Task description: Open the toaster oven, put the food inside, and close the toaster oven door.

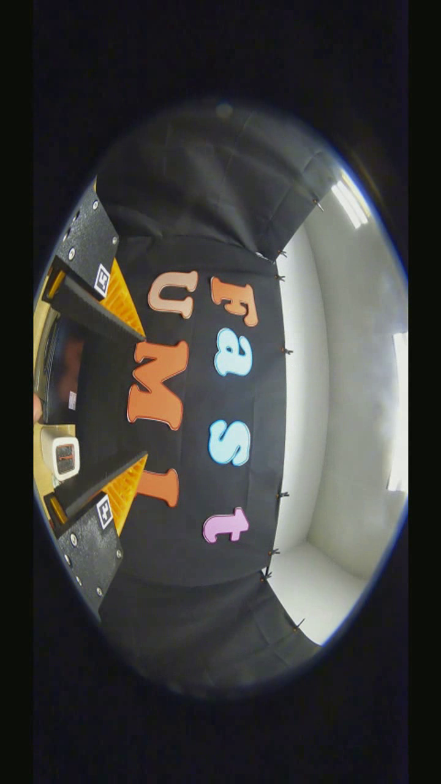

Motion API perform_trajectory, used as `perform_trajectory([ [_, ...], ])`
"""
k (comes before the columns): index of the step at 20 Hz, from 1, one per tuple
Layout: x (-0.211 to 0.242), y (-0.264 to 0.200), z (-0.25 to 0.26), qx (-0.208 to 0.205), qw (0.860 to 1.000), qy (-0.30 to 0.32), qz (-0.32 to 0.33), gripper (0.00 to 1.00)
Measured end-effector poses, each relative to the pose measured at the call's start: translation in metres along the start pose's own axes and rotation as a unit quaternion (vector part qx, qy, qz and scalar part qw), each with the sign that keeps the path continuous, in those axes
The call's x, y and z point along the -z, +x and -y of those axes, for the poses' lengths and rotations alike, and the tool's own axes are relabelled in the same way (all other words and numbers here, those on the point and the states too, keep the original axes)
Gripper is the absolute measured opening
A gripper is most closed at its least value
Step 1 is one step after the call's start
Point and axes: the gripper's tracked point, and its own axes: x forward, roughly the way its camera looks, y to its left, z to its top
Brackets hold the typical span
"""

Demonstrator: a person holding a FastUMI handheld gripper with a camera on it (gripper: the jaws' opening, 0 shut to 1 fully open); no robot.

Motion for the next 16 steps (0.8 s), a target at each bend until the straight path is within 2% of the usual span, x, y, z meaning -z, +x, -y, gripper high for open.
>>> perform_trajectory([
  [16,0.009,-0.005,0.014,0.002,1.000,0.002,0.017,1.00],
])
